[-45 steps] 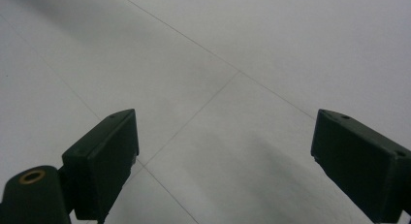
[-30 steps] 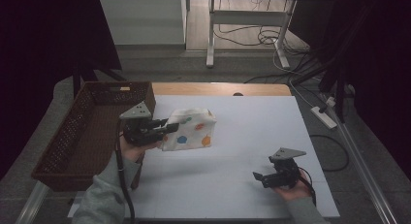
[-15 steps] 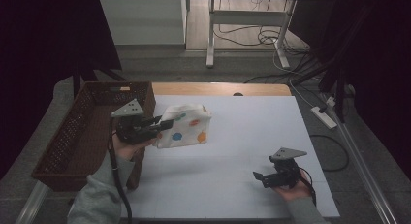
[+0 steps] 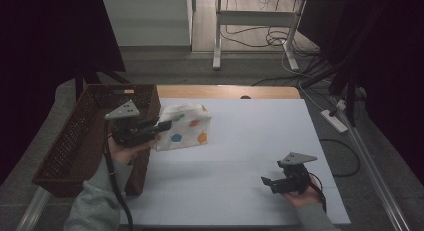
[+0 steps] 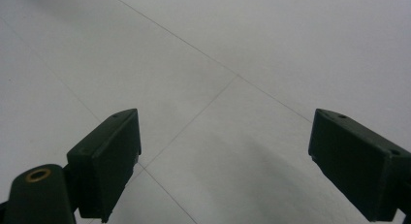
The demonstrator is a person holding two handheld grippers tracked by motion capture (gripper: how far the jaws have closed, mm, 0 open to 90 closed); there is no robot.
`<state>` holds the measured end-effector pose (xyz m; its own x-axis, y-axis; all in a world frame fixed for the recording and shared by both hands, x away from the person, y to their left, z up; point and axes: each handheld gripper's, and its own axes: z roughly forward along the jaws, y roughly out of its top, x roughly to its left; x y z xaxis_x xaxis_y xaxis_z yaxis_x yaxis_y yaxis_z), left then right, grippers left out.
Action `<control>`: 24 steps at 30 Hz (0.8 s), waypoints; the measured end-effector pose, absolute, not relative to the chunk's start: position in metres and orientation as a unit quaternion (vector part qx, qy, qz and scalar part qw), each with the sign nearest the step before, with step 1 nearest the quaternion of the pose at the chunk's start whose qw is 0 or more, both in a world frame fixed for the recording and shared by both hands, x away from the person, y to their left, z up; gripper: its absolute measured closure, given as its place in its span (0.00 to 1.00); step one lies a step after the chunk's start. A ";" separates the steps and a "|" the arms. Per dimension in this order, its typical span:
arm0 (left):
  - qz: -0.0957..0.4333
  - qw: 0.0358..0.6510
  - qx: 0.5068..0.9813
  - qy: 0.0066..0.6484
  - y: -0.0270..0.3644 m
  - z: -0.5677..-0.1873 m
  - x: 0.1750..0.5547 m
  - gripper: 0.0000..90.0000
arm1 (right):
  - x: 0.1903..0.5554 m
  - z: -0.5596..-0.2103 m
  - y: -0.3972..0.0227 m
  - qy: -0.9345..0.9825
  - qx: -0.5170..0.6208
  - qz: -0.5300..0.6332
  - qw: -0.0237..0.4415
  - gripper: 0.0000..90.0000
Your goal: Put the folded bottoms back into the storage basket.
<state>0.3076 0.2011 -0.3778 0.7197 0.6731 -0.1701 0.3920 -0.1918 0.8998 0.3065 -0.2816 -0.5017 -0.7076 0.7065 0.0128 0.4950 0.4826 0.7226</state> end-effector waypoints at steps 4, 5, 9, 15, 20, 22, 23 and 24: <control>0.135 0.531 0.758 0.354 0.206 -0.377 0.307 0.79 | 0.307 -0.502 -0.282 0.849 0.354 0.365 0.145 0.13; 0.136 0.531 0.757 0.355 0.207 -0.377 0.306 0.79 | 0.307 -0.502 -0.282 0.849 0.354 0.365 0.145 0.13; 0.140 0.533 0.754 0.359 0.212 -0.376 0.305 0.79 | 0.307 -0.501 -0.282 0.850 0.354 0.363 0.145 0.13; 0.145 0.534 0.750 0.364 0.219 -0.375 0.303 0.79 | 0.306 -0.501 -0.282 0.849 0.353 0.364 0.145 0.13; 0.149 0.535 0.747 0.367 0.224 -0.373 0.302 0.79 | 0.306 -0.501 -0.282 0.849 0.353 0.366 0.143 0.13; 0.150 0.535 0.745 0.368 0.226 -0.372 0.301 0.79 | 0.307 -0.501 -0.282 0.850 0.352 0.365 0.142 0.13; 0.151 0.536 0.745 0.368 0.227 -0.372 0.301 0.79 | 0.307 -0.501 -0.282 0.850 0.352 0.365 0.142 0.13; 0.152 0.536 0.744 0.369 0.228 -0.371 0.301 0.79 | 0.307 -0.501 -0.282 0.850 0.352 0.365 0.142 0.13</control>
<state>0.3007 0.2281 -0.3714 0.6816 0.7119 -0.1691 0.3862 -0.1537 0.9095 0.3065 -0.2822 -0.5009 -0.7119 0.7021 0.0150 0.4943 0.4859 0.7208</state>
